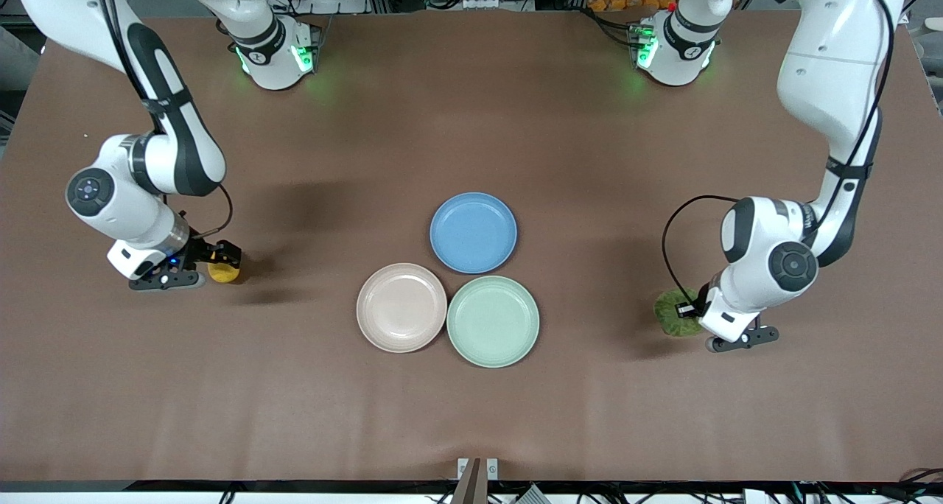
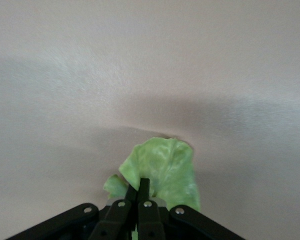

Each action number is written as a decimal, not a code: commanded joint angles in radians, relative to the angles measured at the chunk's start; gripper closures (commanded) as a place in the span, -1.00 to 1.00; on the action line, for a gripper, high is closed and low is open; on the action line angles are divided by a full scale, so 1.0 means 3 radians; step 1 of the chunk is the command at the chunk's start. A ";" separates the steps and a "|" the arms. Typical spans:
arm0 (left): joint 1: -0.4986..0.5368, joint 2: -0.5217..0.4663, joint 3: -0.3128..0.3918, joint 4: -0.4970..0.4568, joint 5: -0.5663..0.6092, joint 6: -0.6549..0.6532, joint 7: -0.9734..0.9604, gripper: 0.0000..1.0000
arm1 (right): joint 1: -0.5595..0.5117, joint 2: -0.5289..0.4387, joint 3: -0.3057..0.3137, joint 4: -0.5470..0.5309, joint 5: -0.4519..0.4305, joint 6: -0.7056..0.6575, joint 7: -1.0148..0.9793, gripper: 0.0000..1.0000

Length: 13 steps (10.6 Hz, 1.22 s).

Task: Place lemon and lettuce in plates
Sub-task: 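Grasp the lettuce with the left gripper while the right gripper reaches the lemon, then carry the lettuce onto the mint-green plate while the right gripper grasps the lemon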

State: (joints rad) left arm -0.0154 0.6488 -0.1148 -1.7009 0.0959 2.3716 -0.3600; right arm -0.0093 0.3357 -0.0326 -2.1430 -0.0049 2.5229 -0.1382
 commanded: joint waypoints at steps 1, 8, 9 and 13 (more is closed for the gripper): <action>-0.0010 -0.0296 -0.0164 -0.0032 0.0064 -0.0255 -0.0104 1.00 | -0.0153 0.0093 0.0037 -0.0153 -0.0009 0.0338 -0.0239 -1.00; -0.0061 -0.0429 -0.0721 0.0218 0.0038 -0.0302 -0.0124 1.00 | -0.0169 0.0266 0.0037 -0.0204 -0.0009 0.0548 -0.0271 -1.00; -0.0107 -0.0429 -0.0767 0.0234 0.0048 -0.0297 -0.0220 1.00 | -0.0169 0.0302 0.0037 -0.0209 -0.0009 0.0569 -0.0276 -1.00; -0.0516 -0.0174 -0.0763 0.0530 0.0054 -0.0175 -0.0467 1.00 | -0.0169 0.0420 0.0042 -0.0209 -0.0009 0.0707 -0.0276 -1.00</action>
State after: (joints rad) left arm -0.1174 0.5373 -0.3473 -1.6120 0.0959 2.3023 -0.4541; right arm -0.0462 0.4448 -0.0302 -2.1947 -0.0048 2.6955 -0.2079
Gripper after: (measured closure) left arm 0.978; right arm 0.000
